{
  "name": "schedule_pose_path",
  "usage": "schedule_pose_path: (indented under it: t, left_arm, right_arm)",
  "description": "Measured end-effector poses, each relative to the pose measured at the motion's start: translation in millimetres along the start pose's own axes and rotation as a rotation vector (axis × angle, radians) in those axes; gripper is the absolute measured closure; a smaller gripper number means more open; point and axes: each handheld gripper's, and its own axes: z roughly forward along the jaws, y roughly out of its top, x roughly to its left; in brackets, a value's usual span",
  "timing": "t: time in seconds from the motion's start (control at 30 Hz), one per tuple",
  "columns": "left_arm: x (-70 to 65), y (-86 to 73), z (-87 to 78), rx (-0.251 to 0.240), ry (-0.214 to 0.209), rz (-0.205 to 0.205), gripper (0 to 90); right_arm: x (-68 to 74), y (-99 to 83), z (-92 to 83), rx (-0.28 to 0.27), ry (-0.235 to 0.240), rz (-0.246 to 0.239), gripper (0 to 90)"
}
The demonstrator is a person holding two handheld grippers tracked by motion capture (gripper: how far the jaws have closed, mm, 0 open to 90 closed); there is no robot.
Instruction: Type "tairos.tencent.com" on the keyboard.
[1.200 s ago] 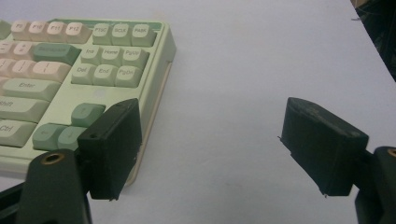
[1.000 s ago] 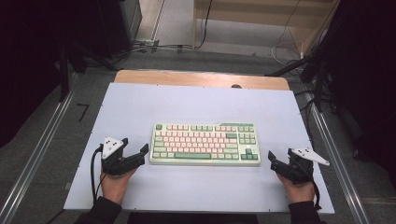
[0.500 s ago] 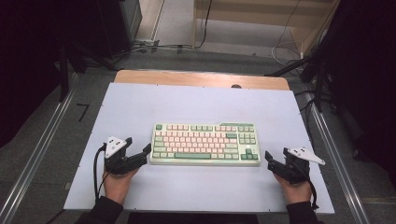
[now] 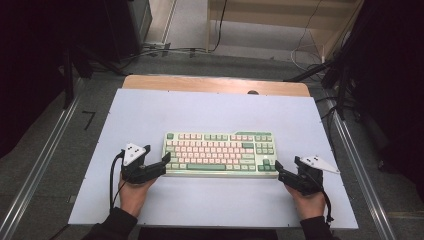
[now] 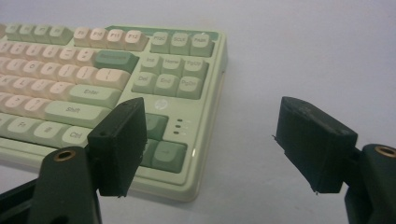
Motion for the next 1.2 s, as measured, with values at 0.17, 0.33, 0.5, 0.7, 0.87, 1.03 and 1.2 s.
schedule_pose_path:
  t: [0.17, 0.33, 0.5, 0.7, 0.87, 1.03, 1.2]
  left_arm:
    - [-2.7, 1.6, 3.3, 0.003, -0.009, 0.006, 22.1]
    - [-5.0, 3.6, 6.2, -0.002, -0.014, 0.01, 22.1]
    - [-7.5, 4.6, 8.6, 0.002, -0.02, 0.017, 22.2]
    - [-12.0, 7.0, 13.3, 0.003, -0.026, 0.029, 24.7]
    - [-15.8, 8.2, 19.0, -0.002, -0.05, 0.05, 42.3]
    - [-15.9, 10.5, 25.5, -0.005, -0.097, 0.04, 68.7]
    - [-24.5, 20.7, 35.8, 0.015, -0.144, 0.058, 86.8]
  right_arm:
    - [5.6, 2.2, 4.4, -0.002, 0.011, -0.012, 23.2]
    - [14.1, 7.3, 10.2, -0.005, 0.028, -0.033, 23.4]
    - [21.5, 11.3, 15.7, -0.011, 0.041, -0.051, 23.5]
    - [29.2, 14.9, 22.3, -0.008, 0.059, -0.069, 24.4]
    - [32.8, 16.0, 25.1, -0.005, 0.066, -0.075, 24.8]
    - [37.5, 16.0, 29.2, 0.004, 0.073, -0.078, 24.5]
    - [40.6, 16.0, 30.6, 0.007, 0.077, -0.073, 24.4]
